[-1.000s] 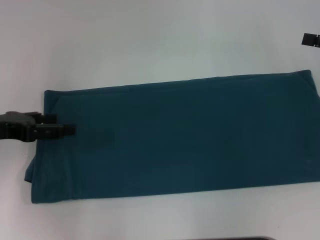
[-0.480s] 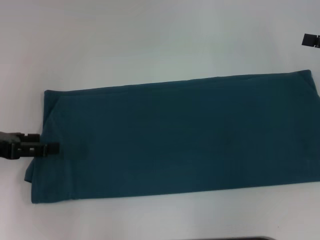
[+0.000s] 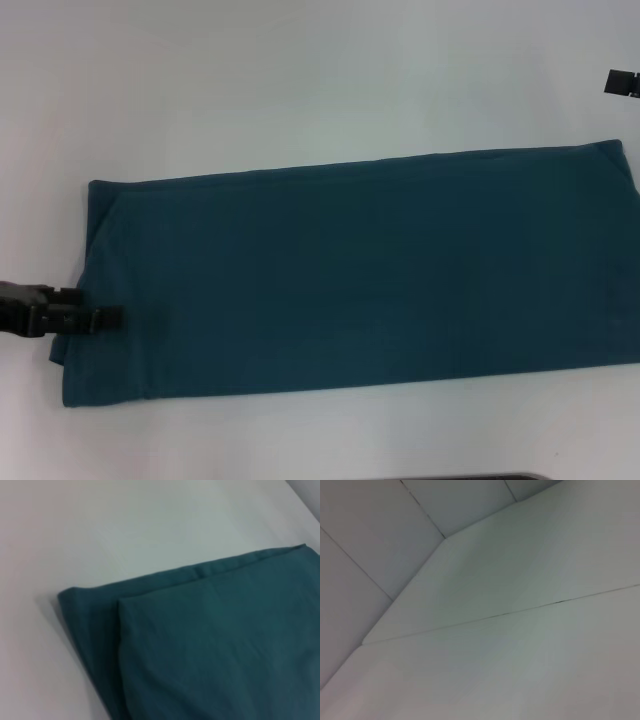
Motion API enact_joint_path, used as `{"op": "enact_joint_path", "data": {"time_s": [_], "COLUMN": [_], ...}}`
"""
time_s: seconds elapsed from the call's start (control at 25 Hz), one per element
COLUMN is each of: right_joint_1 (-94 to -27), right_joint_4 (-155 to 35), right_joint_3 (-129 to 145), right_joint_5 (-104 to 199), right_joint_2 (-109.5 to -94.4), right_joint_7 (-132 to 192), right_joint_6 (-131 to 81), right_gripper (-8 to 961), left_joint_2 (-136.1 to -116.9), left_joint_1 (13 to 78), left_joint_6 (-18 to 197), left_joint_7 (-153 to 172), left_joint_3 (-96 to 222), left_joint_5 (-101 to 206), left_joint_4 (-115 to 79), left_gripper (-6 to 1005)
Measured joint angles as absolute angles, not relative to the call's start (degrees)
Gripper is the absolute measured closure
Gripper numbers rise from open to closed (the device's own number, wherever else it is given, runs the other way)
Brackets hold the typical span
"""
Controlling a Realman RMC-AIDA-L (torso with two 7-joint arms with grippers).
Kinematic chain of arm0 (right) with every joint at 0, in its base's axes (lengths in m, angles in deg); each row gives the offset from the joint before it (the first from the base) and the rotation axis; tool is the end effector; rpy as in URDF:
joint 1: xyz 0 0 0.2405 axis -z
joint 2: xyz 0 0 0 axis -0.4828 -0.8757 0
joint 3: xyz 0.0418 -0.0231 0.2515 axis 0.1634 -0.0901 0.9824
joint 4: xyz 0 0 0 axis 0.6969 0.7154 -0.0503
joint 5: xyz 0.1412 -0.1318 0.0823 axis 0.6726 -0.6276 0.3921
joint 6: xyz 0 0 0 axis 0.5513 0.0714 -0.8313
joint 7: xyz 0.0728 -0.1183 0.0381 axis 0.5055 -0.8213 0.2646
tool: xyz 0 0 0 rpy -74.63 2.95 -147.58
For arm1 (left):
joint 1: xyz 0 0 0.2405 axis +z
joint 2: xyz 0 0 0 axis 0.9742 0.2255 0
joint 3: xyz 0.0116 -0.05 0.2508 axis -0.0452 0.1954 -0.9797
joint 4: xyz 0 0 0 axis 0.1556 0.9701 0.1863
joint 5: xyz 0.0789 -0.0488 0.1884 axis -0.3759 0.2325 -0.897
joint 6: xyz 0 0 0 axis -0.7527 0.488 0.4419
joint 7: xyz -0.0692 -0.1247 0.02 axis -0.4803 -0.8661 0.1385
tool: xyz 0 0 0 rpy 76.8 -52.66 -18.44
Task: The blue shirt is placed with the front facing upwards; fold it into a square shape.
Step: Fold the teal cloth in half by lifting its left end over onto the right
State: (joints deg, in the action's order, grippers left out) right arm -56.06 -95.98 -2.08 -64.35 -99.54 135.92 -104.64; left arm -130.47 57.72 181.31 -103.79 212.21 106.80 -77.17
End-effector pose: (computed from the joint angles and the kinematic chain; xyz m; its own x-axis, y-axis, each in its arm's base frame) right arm 0.3458 0.3268 0.1060 0.3720 -0.6688 -0.6437 -0.9135 -0.3869 -0.1259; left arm -0.3328 0.2614 0.0475 0.4912 0.8439 0.2156 0.8707 -0.4821 -0.0970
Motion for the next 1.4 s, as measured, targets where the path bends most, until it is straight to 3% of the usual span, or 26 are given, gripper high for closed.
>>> {"op": "enact_joint_path", "data": {"time_s": [1.04, 1.4], "right_joint_1": [-56.1, -56.1], "right_joint_4": [-96.2, -96.1], "right_joint_3": [-2.0, -2.0], "right_joint_5": [-64.3, -64.3], "right_joint_2": [-99.2, -99.19], "right_joint_7": [136.0, 136.0], "right_joint_6": [-104.7, -104.6], "right_gripper": [10, 10], "left_joint_2": [-130.68, -129.24], "left_joint_1": [55.2, 55.2], "left_joint_6": [181.1, 180.8], "left_joint_7": [-102.2, -103.0], "left_joint_3": [209.8, 210.2], "left_joint_5": [106.7, 106.6], "left_joint_4": [-73.1, -74.8], "left_gripper": [93, 92]}}
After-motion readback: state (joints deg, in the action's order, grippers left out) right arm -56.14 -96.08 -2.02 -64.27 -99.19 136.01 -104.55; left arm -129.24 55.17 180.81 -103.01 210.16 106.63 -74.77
